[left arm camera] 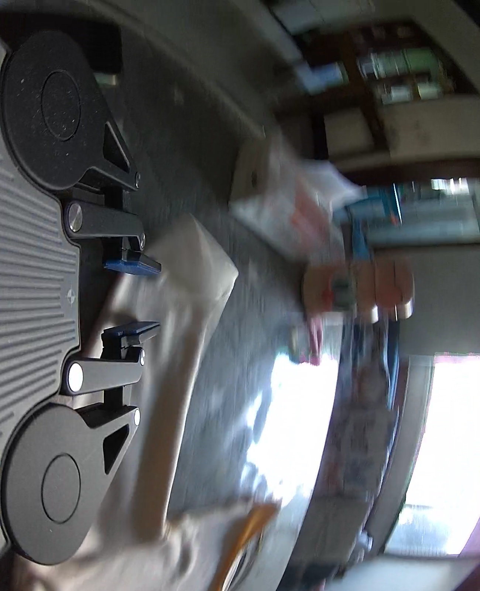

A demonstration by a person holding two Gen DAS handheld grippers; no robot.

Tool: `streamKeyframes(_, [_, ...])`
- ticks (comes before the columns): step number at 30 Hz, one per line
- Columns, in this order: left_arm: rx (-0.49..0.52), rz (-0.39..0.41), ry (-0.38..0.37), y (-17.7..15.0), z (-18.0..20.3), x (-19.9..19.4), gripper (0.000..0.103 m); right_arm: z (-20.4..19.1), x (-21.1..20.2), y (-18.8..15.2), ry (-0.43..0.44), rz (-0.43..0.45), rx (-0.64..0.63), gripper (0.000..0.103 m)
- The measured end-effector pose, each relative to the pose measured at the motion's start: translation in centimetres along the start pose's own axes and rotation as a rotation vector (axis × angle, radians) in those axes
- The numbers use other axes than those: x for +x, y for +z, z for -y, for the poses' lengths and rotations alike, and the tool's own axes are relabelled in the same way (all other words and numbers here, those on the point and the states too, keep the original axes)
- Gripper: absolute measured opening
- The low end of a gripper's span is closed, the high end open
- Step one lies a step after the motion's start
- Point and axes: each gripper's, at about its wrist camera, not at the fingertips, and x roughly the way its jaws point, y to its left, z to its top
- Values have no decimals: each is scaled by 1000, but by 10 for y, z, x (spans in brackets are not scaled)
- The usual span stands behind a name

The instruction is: Fold clothes

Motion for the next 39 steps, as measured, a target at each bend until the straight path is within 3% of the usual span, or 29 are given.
streamKeyframes(8, [9,1,62,3,-12,4,31,0,-5,6,28,16,17,50])
streamKeyframes(17, [46,7,117,14,-7,10,31,-22,1,3,74,-7,-50,52])
streamKeyframes(21, [61,25,18,12,9,-12,30,-20,-4,7,73,20,-24,52])
streamKeyframes(27, [154,26,-239,-2,59,-49,30,-18,-2,12,80,34,0,52])
streamKeyframes(30, [217,9,-330,-12,84,-58,31,-21,2,8,90,15,-10,52])
streamKeyframes(34, [313,-22,-353,-27,108,-56,31,-21,2,2,103,3,-8,52])
streamKeyframes(39, [381,-42,-326,-39,119,-53,36,-10,-6,1,112,13,30,52])
